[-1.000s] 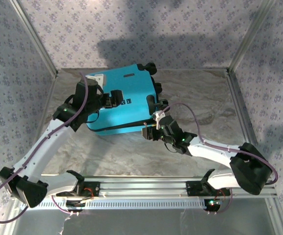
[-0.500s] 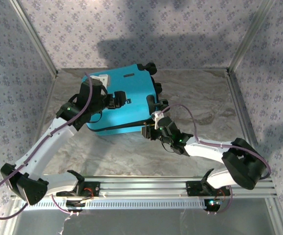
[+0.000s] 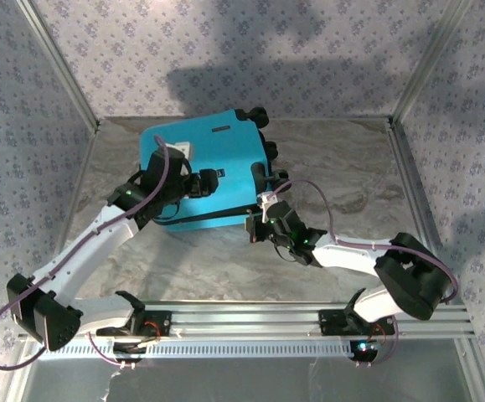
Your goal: Pack the luggage
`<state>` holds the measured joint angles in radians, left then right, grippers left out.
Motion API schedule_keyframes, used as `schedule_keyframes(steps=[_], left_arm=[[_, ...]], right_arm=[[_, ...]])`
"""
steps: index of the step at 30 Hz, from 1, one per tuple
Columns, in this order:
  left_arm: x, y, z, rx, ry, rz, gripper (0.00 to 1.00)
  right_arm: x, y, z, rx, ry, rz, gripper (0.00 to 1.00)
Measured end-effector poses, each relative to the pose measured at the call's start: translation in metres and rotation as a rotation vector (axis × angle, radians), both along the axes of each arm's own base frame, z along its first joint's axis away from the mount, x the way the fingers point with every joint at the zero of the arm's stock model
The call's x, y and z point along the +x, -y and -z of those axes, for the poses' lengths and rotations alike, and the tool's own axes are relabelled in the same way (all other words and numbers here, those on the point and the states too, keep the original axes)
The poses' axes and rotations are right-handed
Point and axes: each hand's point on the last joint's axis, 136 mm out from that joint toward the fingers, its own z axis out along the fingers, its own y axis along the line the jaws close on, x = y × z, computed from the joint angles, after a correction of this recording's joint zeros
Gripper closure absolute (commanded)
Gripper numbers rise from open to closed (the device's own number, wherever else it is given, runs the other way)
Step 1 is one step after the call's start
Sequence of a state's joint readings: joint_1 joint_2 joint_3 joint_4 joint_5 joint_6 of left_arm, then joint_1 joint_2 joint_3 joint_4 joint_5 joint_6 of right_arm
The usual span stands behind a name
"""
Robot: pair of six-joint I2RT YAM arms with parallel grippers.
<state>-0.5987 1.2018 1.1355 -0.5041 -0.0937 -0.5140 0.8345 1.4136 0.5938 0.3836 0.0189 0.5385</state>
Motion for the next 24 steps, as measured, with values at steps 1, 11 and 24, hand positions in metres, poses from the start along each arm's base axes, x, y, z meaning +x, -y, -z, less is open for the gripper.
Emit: schedule_keyframes(steps=[1,11,24], left_arm=[[-0.001,-0.002,0.006,0.006,-0.006,-0.006,0.18],[0.003,-0.011,0.007,0.010,0.038,-0.066,0.18],[0.017,-0.038,0.010,0.043,0.049,-0.145,0.18]], right_arm=[[0.000,0.002,0.000,-0.013,0.004,0.001,1.00],[0.003,0.032,-0.005,-0.224,0.101,0.019,1.00],[0.022,0.058,-0.004,-0.371,0.275,-0.049,1.00]])
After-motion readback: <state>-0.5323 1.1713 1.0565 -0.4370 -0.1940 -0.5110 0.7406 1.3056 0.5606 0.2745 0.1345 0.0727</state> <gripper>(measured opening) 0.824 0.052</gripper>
